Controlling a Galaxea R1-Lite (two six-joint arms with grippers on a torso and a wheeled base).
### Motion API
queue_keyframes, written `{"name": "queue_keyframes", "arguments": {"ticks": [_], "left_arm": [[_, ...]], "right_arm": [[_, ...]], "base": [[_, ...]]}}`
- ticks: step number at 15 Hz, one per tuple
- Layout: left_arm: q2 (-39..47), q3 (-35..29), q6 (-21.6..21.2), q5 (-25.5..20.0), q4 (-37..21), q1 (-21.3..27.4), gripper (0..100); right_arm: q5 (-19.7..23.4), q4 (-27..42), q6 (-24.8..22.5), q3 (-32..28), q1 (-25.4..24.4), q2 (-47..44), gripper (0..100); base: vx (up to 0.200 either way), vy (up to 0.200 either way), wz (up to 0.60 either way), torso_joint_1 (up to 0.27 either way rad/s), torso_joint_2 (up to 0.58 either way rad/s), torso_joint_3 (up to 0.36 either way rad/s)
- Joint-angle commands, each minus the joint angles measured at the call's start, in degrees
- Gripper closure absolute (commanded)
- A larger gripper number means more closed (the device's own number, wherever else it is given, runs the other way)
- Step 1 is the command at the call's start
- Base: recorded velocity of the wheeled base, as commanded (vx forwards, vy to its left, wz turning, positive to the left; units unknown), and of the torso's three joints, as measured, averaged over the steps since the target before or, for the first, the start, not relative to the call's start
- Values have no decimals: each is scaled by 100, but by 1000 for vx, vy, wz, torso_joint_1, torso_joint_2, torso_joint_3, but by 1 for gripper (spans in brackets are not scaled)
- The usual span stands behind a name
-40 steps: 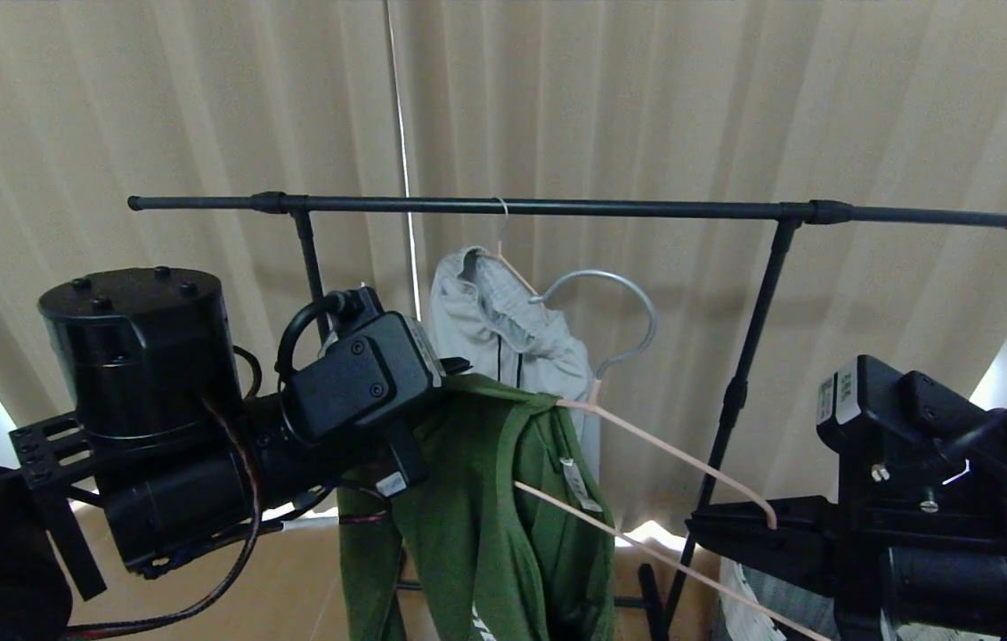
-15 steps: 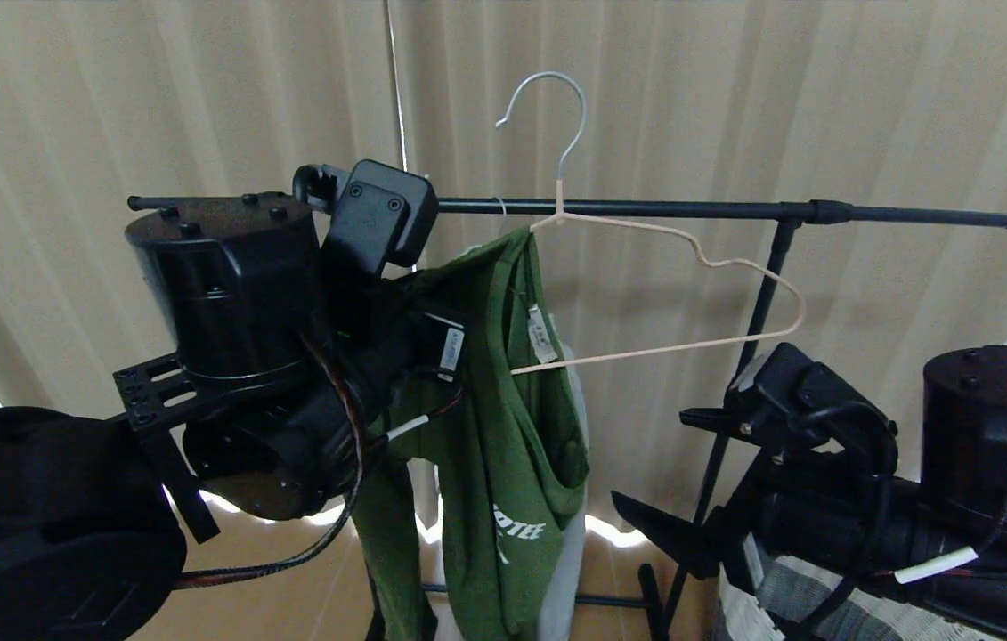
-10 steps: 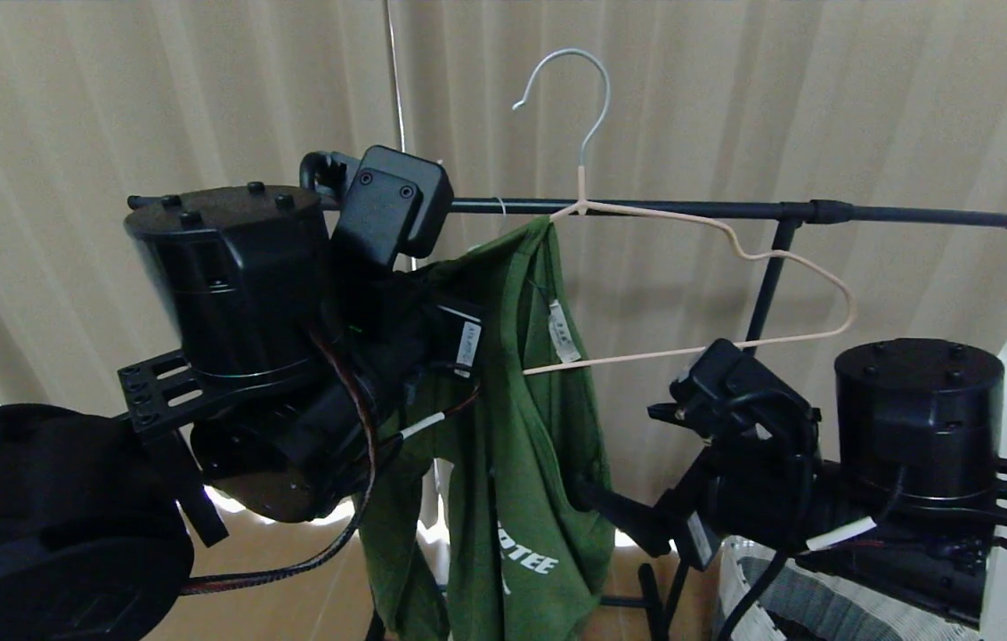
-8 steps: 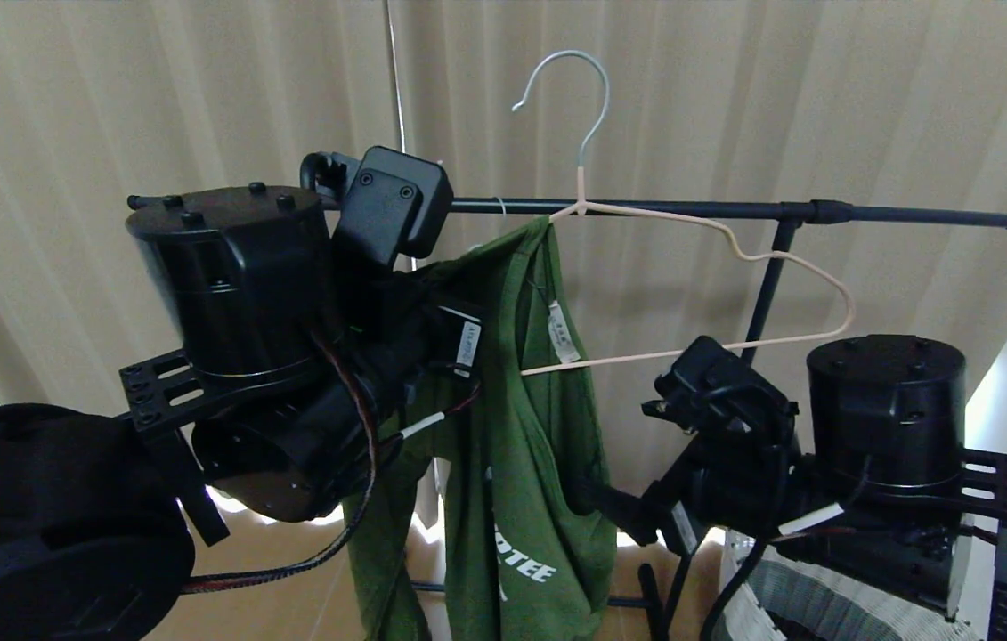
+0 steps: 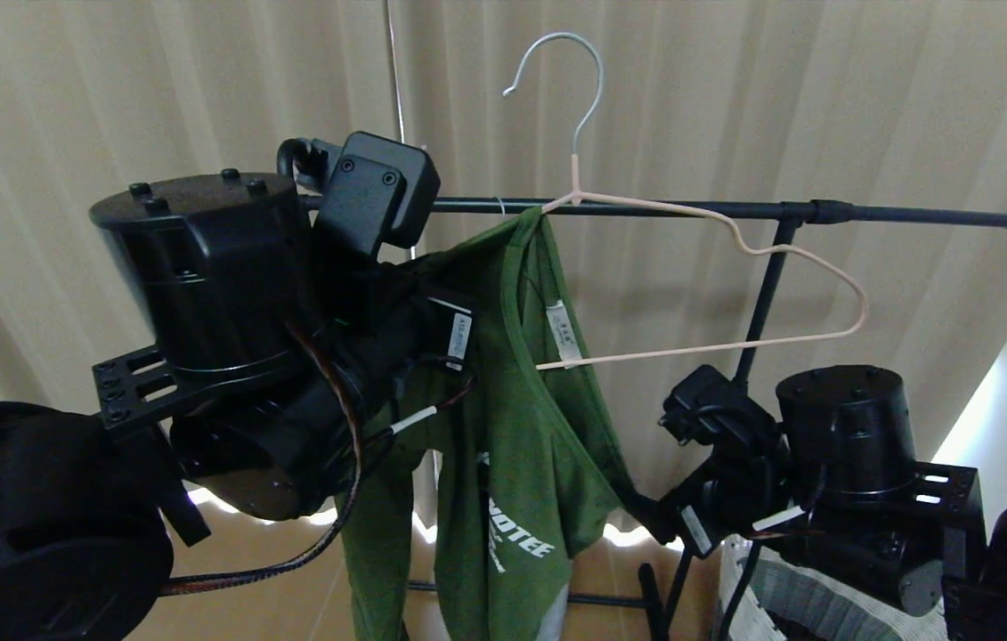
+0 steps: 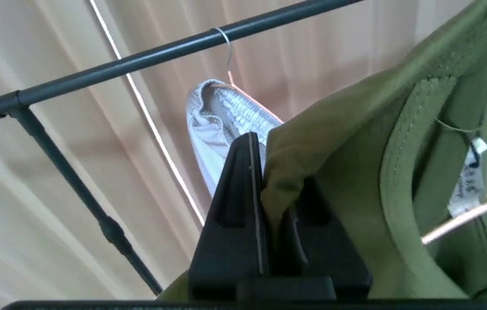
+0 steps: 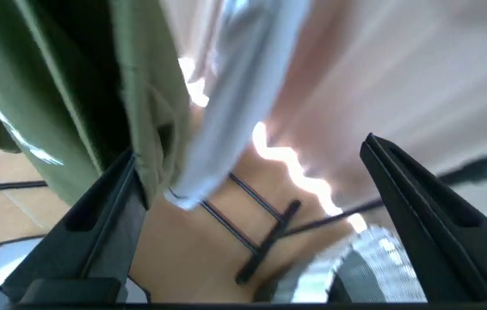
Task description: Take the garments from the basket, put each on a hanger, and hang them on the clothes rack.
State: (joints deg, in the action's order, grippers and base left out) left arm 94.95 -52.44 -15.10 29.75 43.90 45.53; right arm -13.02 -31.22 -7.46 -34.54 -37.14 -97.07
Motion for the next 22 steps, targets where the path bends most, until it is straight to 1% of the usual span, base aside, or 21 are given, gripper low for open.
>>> {"name": "queue_keyframes", "arguments": {"ticks": [1,4,6,7,8,10,14,16,17,18,19,20,21,22], "left_arm": [[-73,68,-36,-4,5,-123,100],[-144,296,-133,-13,5,-308,100],[-152,384,-168,-4,5,-378,100],[-152,393,-168,-4,5,-378,100],[-214,657,-195,-4,13,-370,100],[-311,920,-318,-4,13,-387,100],[-363,1245,-353,-4,5,-466,100],[-407,1571,-617,40,22,-572,100],[-451,1738,-801,40,145,-633,100],[-425,1869,-942,40,435,-721,100],[-407,1878,-986,40,594,-748,100],[-311,1869,-986,93,787,-730,100],[-293,1861,-959,119,866,-721,100],[-240,1817,-942,234,954,-712,100]], "right_arm": [[-183,11,-1,386,225,391,0],[-201,19,-10,711,814,962,0],[-201,55,-19,729,1130,1279,0],[-192,55,-19,720,1148,1279,0],[-192,2,-19,676,1456,1331,0],[-192,-7,-1,624,1693,1393,0],[-131,-7,-1,404,1948,1613,0],[-113,11,-1,377,1948,1788,0],[-104,55,-1,386,1948,1903,0],[-87,81,-1,448,1904,2017,0],[-69,72,-1,527,1851,2061,0],[-69,37,-10,808,1544,2272,0],[-60,63,-10,914,1324,2395,0],[-60,81,-10,1116,709,2650,0]], "base": [[0,0,0,0,0,0],[0,0,0,0,0,0],[0,0,0,0,0,0],[0,0,0,0,0,0],[0,0,0,0,0,0],[0,0,0,0,0,0],[0,0,0,0,0,0],[0,0,0,0,0,0],[0,0,0,0,0,0],[0,0,0,0,0,0],[0,0,0,0,0,0],[0,0,0,0,0,0],[0,0,0,0,0,0],[0,0,0,0,0,0]]}}
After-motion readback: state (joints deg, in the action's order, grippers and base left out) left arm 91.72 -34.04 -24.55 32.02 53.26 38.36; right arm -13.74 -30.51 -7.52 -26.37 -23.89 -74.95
